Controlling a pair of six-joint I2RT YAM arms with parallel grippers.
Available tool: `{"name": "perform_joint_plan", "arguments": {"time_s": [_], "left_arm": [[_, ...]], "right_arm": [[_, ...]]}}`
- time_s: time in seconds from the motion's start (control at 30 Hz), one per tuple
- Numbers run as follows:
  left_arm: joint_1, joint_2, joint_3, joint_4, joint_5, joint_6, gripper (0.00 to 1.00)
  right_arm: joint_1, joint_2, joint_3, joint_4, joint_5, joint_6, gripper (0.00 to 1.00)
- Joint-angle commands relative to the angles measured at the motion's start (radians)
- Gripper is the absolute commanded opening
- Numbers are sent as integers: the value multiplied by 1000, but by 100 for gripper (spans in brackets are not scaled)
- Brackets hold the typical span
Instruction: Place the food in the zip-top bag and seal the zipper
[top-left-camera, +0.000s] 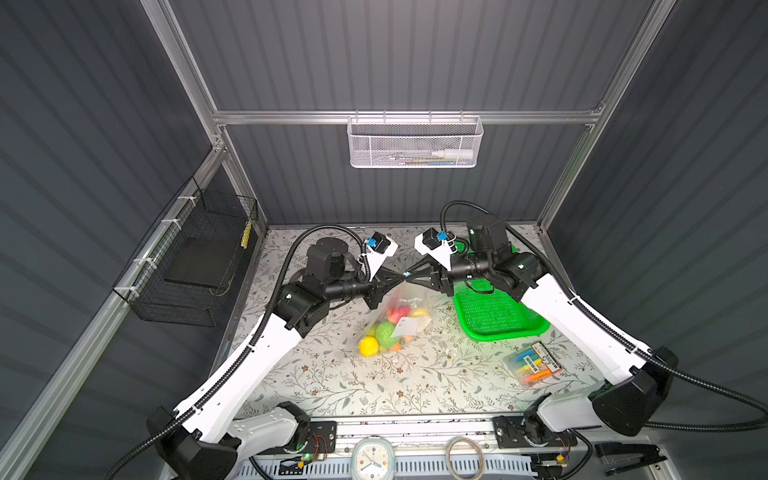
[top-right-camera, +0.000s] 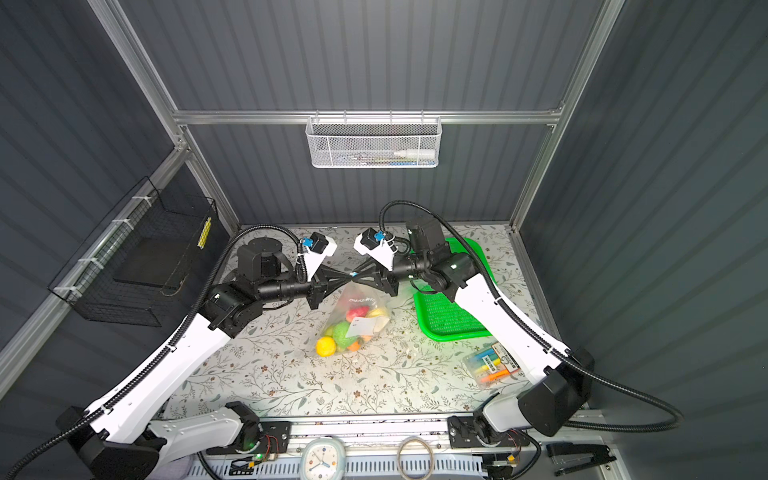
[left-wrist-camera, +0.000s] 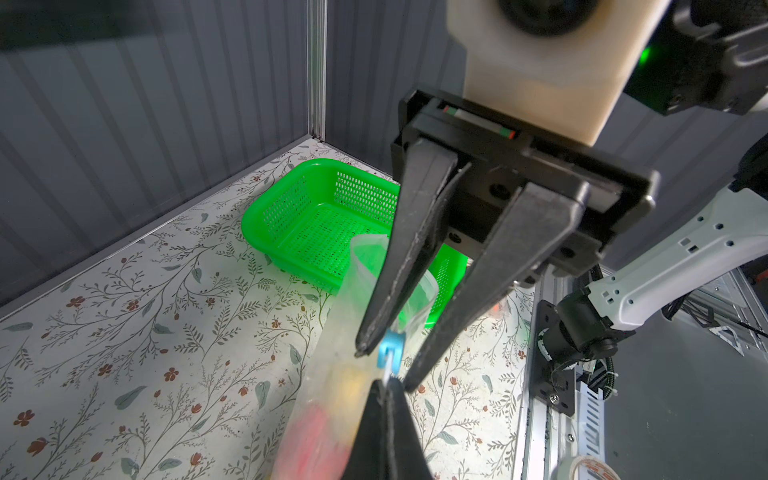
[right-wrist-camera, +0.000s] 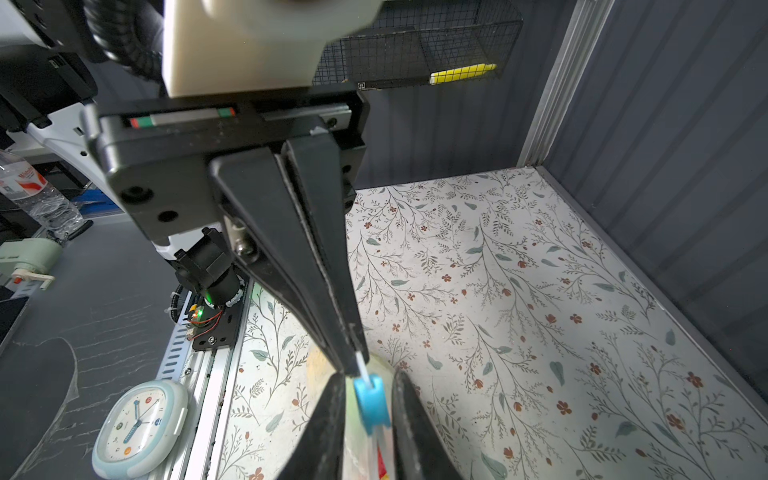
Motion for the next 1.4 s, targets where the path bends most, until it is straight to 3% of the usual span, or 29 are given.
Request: {"name": "perform_joint_plan", "arguments": {"time_s": [0.0, 0.1, 0.2, 0.63, 0.9, 0.93, 1.1, 1.37], "left_arm": [[2, 5, 26, 0, 23, 5, 0], [3, 0, 27, -2, 14, 5, 0], [3, -18, 23, 19, -11, -9, 0], [3, -73, 1, 65, -130, -25, 0], [3, -17, -2, 70, -11, -31, 0], [2, -7, -6, 73, 8, -33, 3], [2, 19, -25, 82, 47, -21, 33], [2, 83, -4, 62, 86, 17, 37]], "right_arm": [[-1, -11, 1, 9, -14, -2, 16], [0, 2, 21, -26, -21, -14, 5], [0, 11, 20, -52, 12, -31, 2], [-1, -2, -38, -106, 231, -92, 6], [-2, -37, -51, -31, 156, -44, 5], [-1, -39, -47, -24, 149, -39, 5], [-3, -51, -31, -14, 103, -20, 5], [-3, -62, -21, -7, 78, -2, 5]]}}
